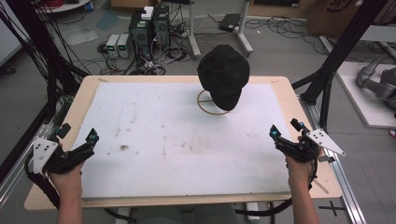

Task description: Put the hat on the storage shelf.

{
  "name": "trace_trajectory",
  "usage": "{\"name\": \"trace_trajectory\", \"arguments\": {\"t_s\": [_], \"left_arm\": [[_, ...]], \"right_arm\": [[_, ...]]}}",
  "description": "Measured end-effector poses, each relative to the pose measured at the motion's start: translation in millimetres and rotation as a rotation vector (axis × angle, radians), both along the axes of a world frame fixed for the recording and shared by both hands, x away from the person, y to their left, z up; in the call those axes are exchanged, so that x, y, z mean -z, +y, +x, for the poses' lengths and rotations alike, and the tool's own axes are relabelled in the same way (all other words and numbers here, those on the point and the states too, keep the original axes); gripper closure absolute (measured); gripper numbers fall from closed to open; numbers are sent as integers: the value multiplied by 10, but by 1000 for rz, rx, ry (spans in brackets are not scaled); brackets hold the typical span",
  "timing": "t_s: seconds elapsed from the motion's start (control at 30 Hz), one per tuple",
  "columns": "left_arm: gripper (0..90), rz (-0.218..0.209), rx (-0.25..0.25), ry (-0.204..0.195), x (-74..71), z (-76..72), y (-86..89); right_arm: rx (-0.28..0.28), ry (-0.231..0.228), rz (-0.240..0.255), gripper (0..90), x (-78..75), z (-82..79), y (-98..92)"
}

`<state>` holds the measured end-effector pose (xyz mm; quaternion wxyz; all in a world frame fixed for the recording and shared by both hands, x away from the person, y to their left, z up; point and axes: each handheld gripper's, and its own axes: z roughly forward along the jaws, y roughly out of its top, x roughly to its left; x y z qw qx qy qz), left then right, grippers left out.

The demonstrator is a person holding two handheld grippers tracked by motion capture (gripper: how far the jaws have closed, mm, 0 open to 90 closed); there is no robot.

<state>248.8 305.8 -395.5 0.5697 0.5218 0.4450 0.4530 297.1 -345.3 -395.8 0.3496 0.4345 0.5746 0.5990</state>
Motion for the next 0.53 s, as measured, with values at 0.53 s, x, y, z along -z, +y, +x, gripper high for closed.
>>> {"name": "trace_trajectory", "arguments": {"t_s": [0.53], "left_arm": [[129, 4, 2, 0, 3, 4, -4]], "right_arm": [[-2, -7, -6, 117, 5, 3, 15]]}}
